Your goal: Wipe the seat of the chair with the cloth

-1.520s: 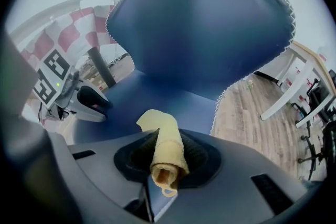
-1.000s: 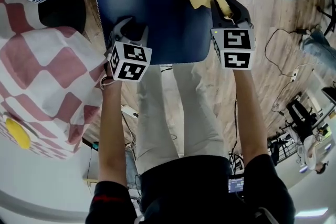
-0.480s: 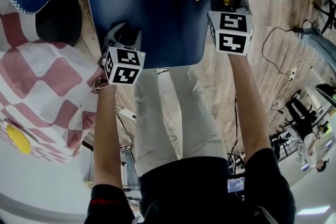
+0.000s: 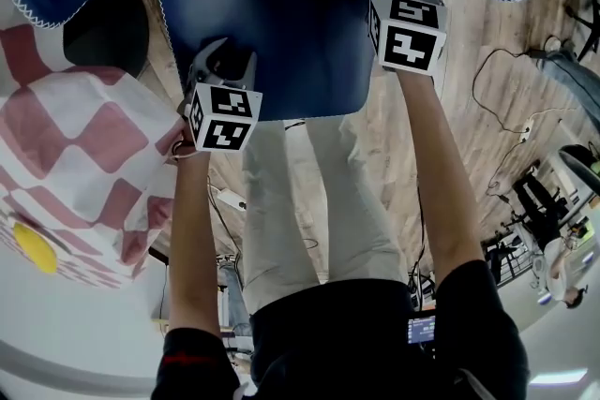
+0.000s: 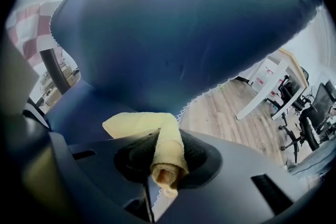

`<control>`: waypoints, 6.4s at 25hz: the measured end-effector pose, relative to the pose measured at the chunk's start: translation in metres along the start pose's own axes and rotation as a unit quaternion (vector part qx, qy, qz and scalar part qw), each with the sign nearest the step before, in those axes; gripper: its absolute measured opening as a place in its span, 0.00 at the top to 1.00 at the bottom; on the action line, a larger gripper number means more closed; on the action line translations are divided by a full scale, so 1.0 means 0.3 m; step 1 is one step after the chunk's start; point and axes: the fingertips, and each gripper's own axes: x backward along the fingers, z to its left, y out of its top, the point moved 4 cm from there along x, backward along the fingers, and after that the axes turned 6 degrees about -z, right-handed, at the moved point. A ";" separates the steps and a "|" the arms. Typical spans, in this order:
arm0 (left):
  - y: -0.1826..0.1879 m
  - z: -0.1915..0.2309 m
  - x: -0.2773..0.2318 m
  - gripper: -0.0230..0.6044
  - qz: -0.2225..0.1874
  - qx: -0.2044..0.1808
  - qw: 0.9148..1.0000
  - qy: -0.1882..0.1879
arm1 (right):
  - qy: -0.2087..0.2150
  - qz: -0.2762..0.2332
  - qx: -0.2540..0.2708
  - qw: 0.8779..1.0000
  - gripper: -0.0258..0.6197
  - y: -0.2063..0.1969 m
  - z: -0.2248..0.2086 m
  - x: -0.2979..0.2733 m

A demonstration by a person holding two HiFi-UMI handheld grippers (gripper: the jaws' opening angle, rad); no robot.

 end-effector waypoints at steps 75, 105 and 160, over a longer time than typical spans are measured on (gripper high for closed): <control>0.013 -0.018 -0.019 0.69 -0.037 0.008 0.999 0.005 | 0.189 -0.022 0.005 0.982 0.84 0.106 0.450 -0.021; 0.013 -0.026 -0.035 0.69 -0.036 0.008 0.999 0.005 | 0.076 0.023 -0.065 0.995 0.84 -0.129 0.038 0.064; -0.007 -0.019 -0.024 0.69 -0.050 0.009 0.999 0.009 | 0.228 -0.001 0.048 0.972 0.85 0.019 0.597 0.056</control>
